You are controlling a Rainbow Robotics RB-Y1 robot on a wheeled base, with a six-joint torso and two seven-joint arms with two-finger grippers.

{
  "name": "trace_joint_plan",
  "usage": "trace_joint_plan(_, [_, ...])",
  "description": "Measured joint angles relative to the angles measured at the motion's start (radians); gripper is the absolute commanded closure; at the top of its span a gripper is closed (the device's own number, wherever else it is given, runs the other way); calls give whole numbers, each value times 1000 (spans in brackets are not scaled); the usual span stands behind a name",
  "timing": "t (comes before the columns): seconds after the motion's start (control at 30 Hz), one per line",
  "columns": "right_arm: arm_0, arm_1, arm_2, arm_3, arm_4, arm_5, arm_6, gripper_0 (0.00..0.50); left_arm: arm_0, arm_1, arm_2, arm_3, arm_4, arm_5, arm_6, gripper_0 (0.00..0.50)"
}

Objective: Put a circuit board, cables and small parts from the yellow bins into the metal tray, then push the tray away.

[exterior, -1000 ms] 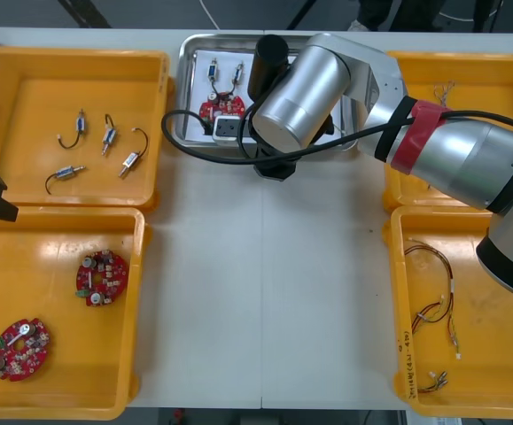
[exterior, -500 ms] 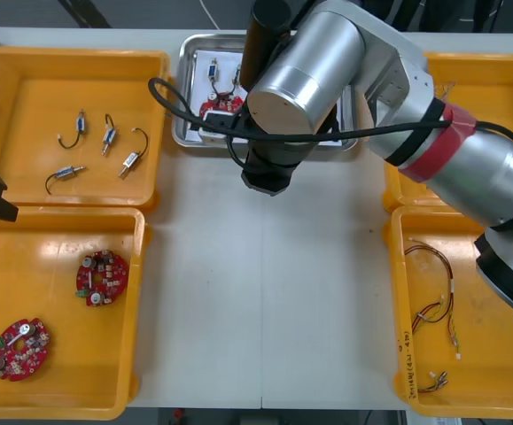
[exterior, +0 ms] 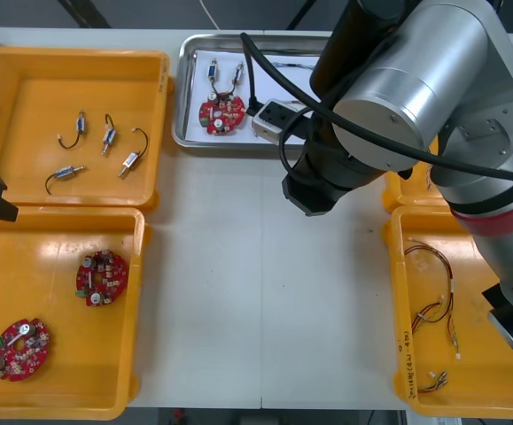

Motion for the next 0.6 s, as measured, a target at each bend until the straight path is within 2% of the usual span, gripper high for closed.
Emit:
trace_joint_plan(0.17, [53,-1,-37,-95,78,1,0,0,0,0,0,0,0,0,0,0])
trace_joint_plan(0.6, [245,-61,-299,-208,74,1,-3,0,0,0,0,-1,0,0,0,0])
